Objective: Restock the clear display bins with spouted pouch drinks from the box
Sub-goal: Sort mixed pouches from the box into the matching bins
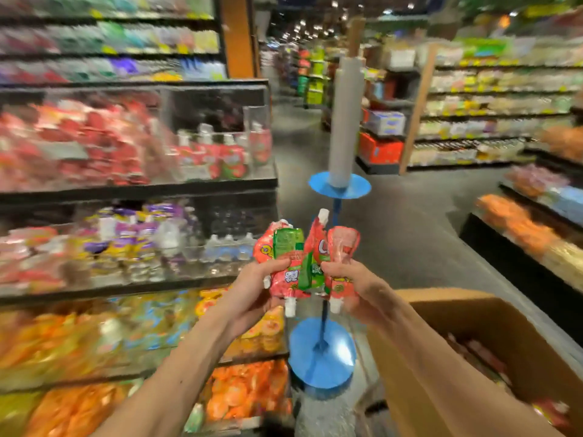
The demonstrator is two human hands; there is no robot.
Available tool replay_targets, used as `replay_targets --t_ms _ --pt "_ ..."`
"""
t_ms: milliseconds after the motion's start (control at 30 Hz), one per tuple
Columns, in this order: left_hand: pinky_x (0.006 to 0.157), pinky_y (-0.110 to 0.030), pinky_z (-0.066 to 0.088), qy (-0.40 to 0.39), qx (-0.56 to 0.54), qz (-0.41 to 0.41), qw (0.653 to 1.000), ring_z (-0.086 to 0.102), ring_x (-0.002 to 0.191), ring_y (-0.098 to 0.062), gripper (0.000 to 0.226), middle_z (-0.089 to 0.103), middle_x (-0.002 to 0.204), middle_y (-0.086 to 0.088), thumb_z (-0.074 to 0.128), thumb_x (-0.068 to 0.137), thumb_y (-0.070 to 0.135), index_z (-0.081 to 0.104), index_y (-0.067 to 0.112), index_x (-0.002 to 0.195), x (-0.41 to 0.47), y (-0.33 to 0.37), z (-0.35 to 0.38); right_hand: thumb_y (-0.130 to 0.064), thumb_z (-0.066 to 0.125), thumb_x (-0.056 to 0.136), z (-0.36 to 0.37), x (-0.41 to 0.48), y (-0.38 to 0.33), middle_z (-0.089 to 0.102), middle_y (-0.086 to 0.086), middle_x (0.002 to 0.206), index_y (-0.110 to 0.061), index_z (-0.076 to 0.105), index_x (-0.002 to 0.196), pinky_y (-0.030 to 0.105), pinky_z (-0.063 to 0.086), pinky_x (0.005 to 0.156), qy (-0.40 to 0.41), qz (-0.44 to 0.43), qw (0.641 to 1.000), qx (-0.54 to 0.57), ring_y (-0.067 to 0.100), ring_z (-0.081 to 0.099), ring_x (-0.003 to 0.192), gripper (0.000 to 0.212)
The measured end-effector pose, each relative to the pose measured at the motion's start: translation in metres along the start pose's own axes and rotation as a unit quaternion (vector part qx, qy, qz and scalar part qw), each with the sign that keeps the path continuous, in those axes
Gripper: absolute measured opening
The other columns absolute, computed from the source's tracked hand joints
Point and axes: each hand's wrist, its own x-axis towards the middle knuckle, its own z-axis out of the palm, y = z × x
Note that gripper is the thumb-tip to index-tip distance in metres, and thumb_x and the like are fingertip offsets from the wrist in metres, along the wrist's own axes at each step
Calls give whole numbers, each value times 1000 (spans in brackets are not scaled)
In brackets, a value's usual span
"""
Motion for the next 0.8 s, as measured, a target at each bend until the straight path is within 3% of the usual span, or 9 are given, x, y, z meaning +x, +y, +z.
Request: replay_targets --t_ms 100,167,300,367,500,633,700,800 --pt "70 -37 63 47 27 35 998 73 95 -25 37 70 121 -17 58 90 11 66 6 126 -18 25 -57 -17 91 60 60 41 17 50 35 138 8 54 133 61 34 112 -54 19 998 -5 51 46 129 85" --pt "70 -39 63 78 40 50 995 73 97 -27 33 70 119 -16 58 93 10 67 8 124 -30 45 -93 -17 91 61 96 69 30 56 33 132 6 60 128 57 42 106 -87 33 996 -9 46 56 120 77" --pt "61 -31 59 77 65 73 992 75 86 -21 34 73 112 -14 62 92 20 68 8 123 -48 85 -159 -16 91 61 158 120 59 65 28 120 -1 69 117 56 53 92 -136 39 990 14 40 67 107 62" --pt "68 -32 61 80 73 78 991 74 87 -19 41 74 110 -11 61 89 33 69 9 122 -54 99 -187 -15 91 61 183 140 69 67 25 119 -3 72 115 55 54 91 -155 31 987 25 38 68 106 58" --pt "73 -30 60 79 67 75 992 74 86 -18 44 75 102 -6 48 94 46 72 11 105 -57 120 -235 -14 97 49 206 175 82 66 23 122 -8 67 118 56 53 93 -130 44 990 36 39 67 107 75" --pt "57 -23 54 74 66 70 993 59 62 -11 34 59 74 -3 58 85 46 61 12 86 -48 139 -264 -15 101 32 209 195 81 66 25 122 -5 66 118 53 56 86 -66 63 994 51 39 68 107 93" --pt "53 -23 54 64 83 72 992 58 58 -11 29 57 75 -5 61 83 37 62 10 92 -38 146 -270 -16 100 35 205 200 75 66 25 122 -4 69 116 53 57 85 -59 60 995 51 39 67 108 89" --pt "62 -27 59 78 128 92 984 67 71 -13 30 67 96 -7 65 88 24 58 15 115 -22 154 -267 -18 98 45 189 206 63 64 23 127 -6 66 124 55 51 97 -59 49 997 33 37 64 116 86"
